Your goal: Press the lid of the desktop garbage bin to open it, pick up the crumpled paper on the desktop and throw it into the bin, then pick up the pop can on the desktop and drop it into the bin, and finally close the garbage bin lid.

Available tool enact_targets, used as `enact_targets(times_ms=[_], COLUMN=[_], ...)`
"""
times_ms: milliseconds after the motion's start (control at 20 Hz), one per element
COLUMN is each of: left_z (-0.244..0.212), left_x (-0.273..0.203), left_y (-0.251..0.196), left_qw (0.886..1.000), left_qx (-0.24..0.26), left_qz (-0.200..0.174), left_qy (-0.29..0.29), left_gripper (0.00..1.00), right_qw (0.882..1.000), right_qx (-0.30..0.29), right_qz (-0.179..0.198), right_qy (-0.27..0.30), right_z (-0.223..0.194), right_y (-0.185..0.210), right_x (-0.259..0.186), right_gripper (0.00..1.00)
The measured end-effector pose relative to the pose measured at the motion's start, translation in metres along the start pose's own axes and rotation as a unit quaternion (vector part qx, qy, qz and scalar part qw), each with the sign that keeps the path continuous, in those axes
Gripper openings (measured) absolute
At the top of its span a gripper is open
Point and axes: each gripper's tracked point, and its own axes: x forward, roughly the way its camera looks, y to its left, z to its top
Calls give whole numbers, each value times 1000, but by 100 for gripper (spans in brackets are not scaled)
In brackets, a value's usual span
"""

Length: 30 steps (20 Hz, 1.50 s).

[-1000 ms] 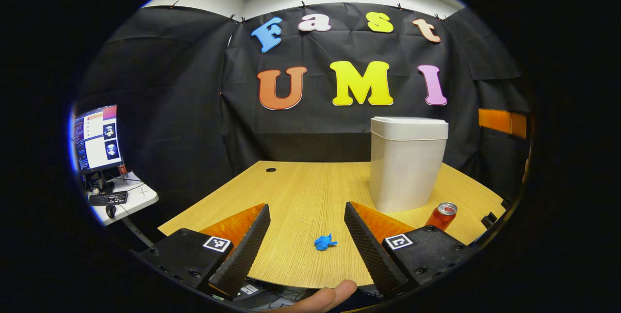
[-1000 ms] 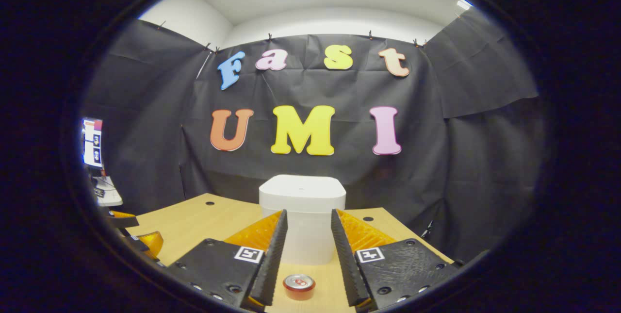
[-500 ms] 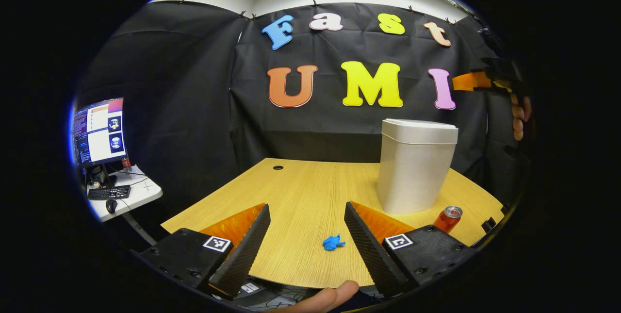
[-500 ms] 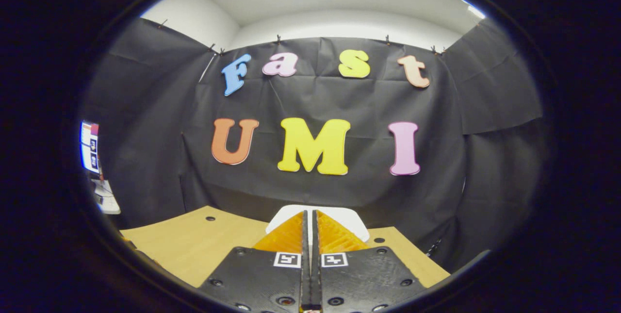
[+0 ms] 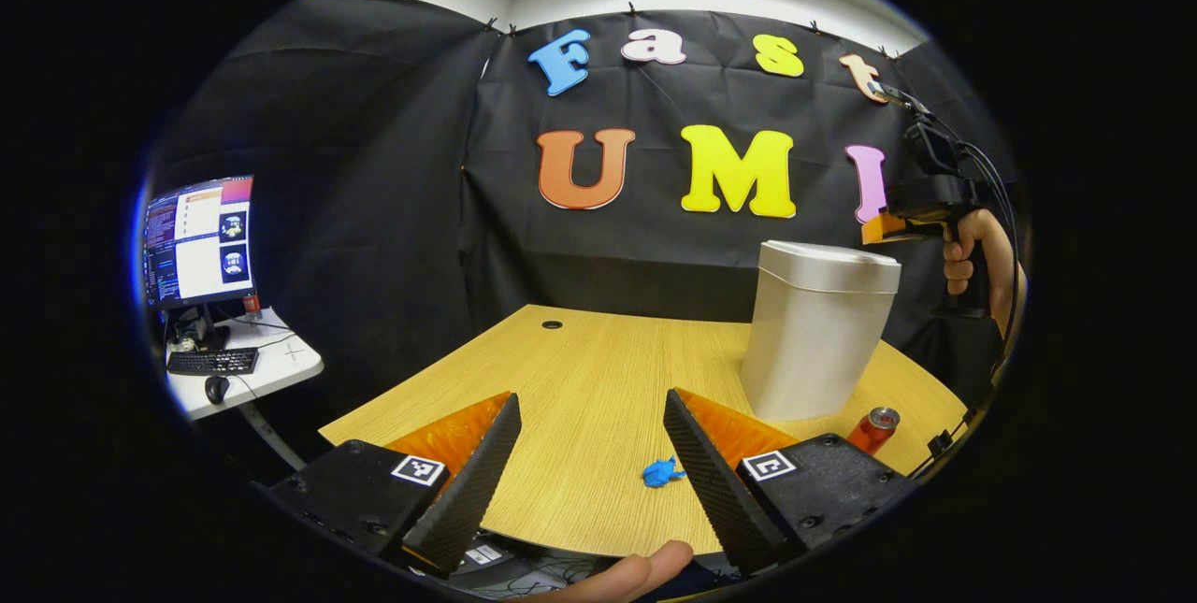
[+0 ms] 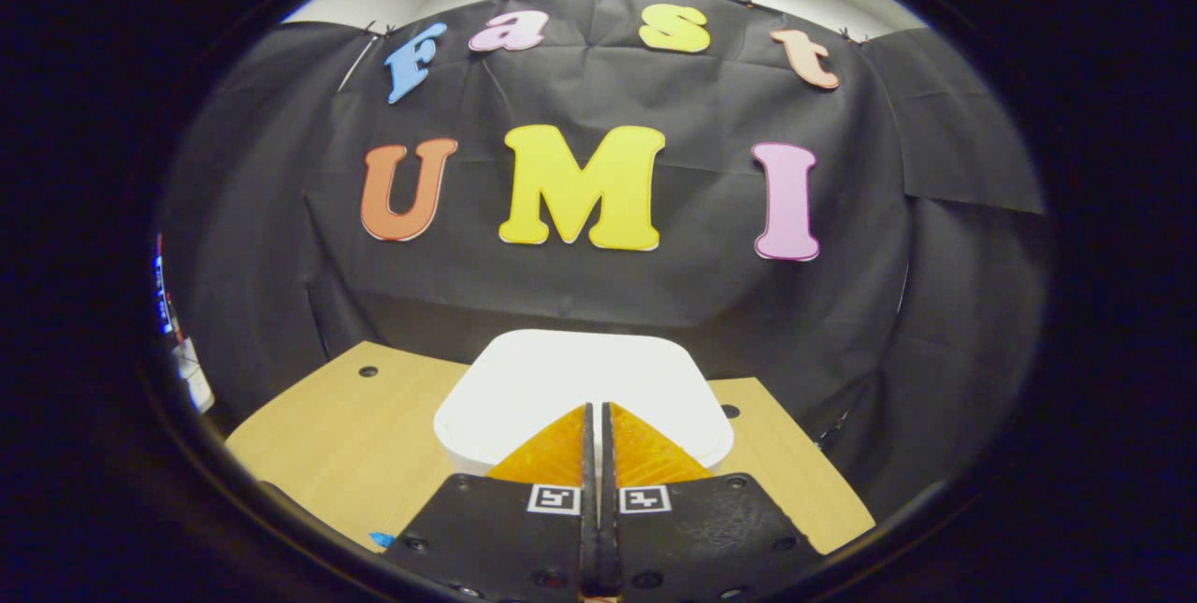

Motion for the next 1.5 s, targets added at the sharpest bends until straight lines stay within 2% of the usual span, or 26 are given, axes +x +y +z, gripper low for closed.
enact_targets(times_ms=[100,350,450,500,600,750,850,900,950,1000,1050,1100,1200,1250,1300,1500], left_z=[0,0,3,4,3,-1,-4,-6,-8,-8,-7,-6,-6,-8,-10,-15], left_x=[0,-3,-6,-7,-7,-5,-3,-2,-2,0,1,1,4,4,5,11], left_y=[-1,-14,-18,-20,-26,-31,-30,-30,-33,-33,-32,-30,-26,-24,-25,-23], left_qw=[1000,1000,1000,1000,999,999,999,999,999,999,999,999,999,999,999,999], left_qx=[-1,8,13,15,21,28,33,31,28,27,25,24,20,15,7,-1], left_qz=[0,-9,-14,-16,-22,-27,-26,-26,-31,-33,-34,-33,-31,-31,-34,-41], left_qy=[1,0,-6,-10,-11,-4,-1,2,5,6,6,4,5,8,11,23], left_gripper=[99,99,99,99,99,99,99,95,99,99,99,99,99,99,99,99], right_qw=[1000,999,996,996,994,996,997,996,996,997,997,998,999,999,998,998], right_qx=[2,-20,-34,-34,4,21,41,57,66,67,61,53,45,48,47,36], right_qz=[16,17,12,9,13,10,-6,-7,-2,4,3,8,6,16,29,43], right_qy=[10,33,86,87,107,85,68,63,54,45,38,28,15,12,10,-19], right_z=[2,0,-24,-20,-21,-13,-6,-5,-5,-3,-7,-8,-7,-7,-6,-13], right_y=[5,8,3,2,-1,-1,-6,-8,-9,-9,-9,-8,-11,-7,-2,7], right_x=[4,14,17,15,16,12,4,-4,-14,-22,-30,-39,-57,-65,-72,-115], right_gripper=[1,0,0,1,1,1,1,0,1,2,8,37,78,92,98,96])
